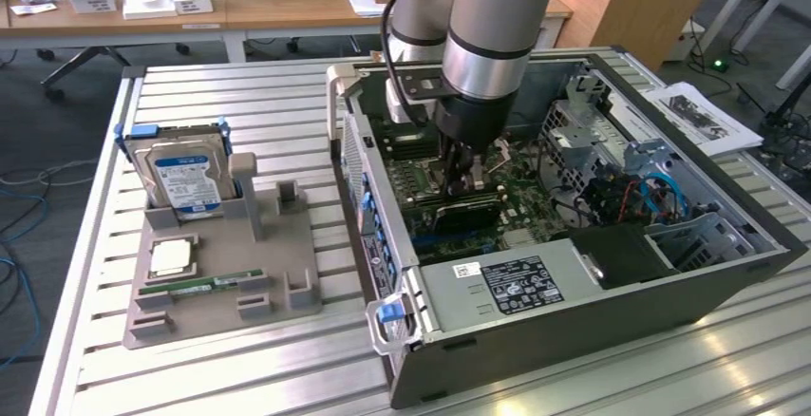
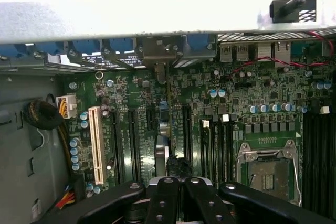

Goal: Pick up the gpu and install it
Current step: 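Press down on the gpu until it lock into place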

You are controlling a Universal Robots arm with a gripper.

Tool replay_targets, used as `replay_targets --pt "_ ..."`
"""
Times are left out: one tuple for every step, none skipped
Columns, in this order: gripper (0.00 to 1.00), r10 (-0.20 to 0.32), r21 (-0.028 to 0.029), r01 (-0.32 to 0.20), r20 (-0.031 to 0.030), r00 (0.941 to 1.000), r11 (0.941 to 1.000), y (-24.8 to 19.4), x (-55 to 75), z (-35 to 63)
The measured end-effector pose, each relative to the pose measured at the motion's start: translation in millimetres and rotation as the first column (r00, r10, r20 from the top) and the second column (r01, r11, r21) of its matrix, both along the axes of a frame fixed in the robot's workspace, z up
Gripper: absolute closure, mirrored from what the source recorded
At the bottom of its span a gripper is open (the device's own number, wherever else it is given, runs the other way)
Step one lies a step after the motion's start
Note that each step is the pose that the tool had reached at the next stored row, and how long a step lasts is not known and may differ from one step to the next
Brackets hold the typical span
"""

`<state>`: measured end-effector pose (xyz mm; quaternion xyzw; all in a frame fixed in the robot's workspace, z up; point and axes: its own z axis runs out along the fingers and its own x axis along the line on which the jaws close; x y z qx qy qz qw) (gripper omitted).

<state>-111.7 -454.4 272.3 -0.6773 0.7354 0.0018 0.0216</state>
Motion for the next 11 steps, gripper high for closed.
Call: replay_targets --pt "0.89 0.0 -0.0001 0.0 0.0 1.0 1.0 0.0 0.0 0.0" --pt "0.89 0.0 -0.0002 0.0 -0.0001 1.0 1.0 0.0 0.0 0.0" --pt "0.89 0.0 0.0002 0.0 0.0002 1.0 1.0 0.0 0.0 -0.6" --pt "0.89 0.0 0.0003 0.0 0.0002 1.0 1.0 0.0 0.0 -1.3" --pt "0.89 0.0 0.0001 0.0 0.0001 1.0 1.0 0.0 0.0 -1.6" --pt "0.89 0.0 0.0 0.0 0.0 1.0 1.0 0.0 0.0 -1.6" --pt "0.89 0.0 0.0 0.0 0.0 1.0 1.0 0.0 0.0 -1.6" --pt "0.89 0.0 0.0 0.0 0.0 1.0 1.0 0.0 0.0 -1.6" --pt "0.89 0.0 -0.0001 0.0 0.0 1.0 1.0 0.0 0.0 -1.6" --pt "0.89 0.0 0.0 0.0 0.0 1.0 1.0 0.0 0.0 -1.8" --pt "0.89 0.0 0.0004 0.0 0.0002 1.0 1.0 0.0 0.0 -2.5"
